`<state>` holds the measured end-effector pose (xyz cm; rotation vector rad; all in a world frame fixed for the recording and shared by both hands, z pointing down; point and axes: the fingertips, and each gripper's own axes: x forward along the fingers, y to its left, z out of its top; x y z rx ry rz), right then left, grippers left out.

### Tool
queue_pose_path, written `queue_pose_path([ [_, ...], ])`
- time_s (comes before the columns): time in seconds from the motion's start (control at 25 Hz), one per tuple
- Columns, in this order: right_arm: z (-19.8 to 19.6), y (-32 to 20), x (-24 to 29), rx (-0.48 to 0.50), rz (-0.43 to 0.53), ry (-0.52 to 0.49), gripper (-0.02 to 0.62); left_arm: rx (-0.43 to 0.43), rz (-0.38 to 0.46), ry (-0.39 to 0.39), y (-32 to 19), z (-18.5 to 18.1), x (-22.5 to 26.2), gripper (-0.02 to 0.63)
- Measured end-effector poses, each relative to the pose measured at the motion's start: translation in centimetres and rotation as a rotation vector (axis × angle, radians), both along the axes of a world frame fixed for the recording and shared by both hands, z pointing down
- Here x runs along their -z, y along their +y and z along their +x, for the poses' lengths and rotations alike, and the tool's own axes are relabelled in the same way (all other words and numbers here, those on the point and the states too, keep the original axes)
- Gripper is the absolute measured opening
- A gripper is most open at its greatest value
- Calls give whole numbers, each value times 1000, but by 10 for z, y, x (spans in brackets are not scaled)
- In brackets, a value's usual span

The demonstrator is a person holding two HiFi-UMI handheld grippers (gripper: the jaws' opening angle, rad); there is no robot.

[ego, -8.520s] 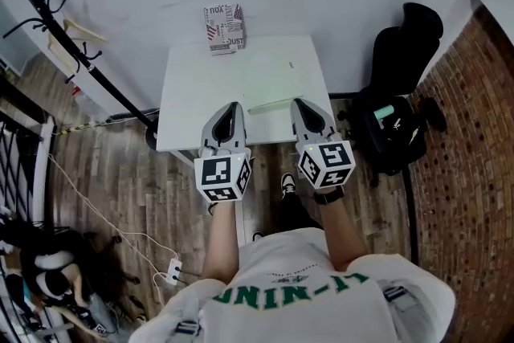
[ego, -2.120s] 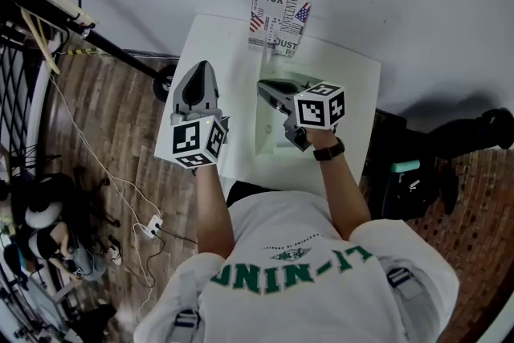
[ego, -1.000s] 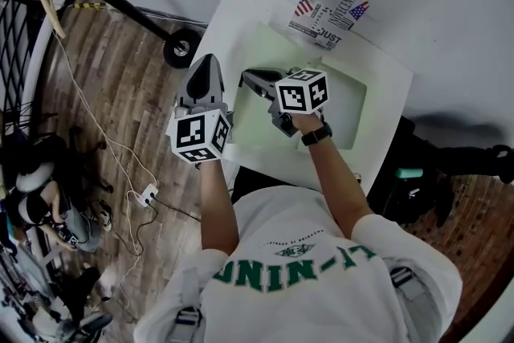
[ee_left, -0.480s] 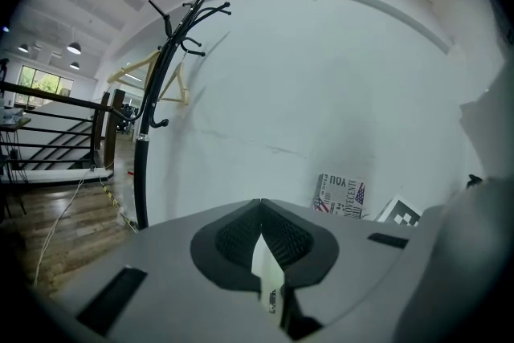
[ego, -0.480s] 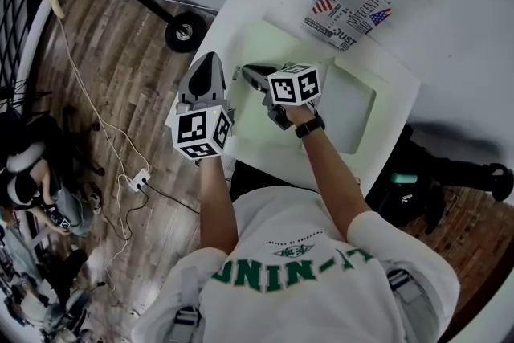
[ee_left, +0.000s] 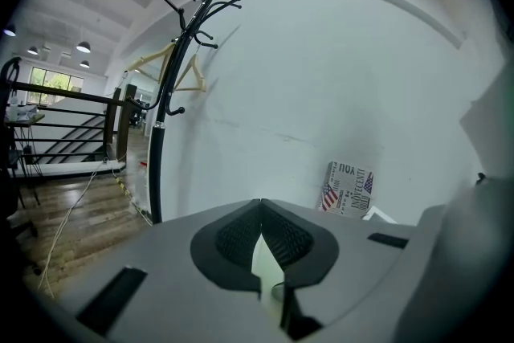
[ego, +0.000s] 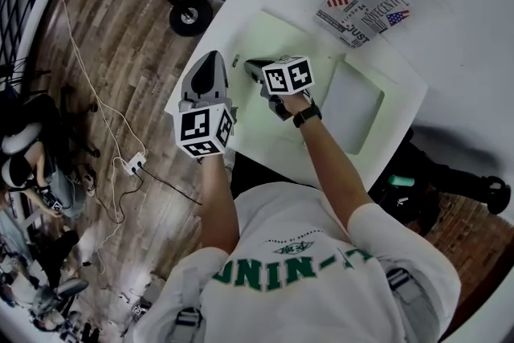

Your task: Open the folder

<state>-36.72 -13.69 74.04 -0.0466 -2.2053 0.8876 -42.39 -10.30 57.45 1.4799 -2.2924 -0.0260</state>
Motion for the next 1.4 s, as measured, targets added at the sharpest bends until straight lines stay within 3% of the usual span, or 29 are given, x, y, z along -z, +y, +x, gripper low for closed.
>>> queue_pose_path([
  [0.2, -1, 2, -15, 20, 30, 52, 17, 26, -19, 2, 12, 2, -8, 14],
  [0.48, 2, 10, -42, 109, 159, 193, 17, 44, -34, -15, 26, 2, -10, 14],
  [0.72, -1, 13, -46, 116, 176, 209, 17, 53, -36, -14, 33, -2, -11, 14],
  [0.92, 1, 12, -30, 92, 207, 189, 17, 43, -33, -15, 35, -1, -7, 14],
  [1.4, 28, 0, 59, -30, 190, 10, 17, -20, 18, -47, 15, 16, 29, 14],
])
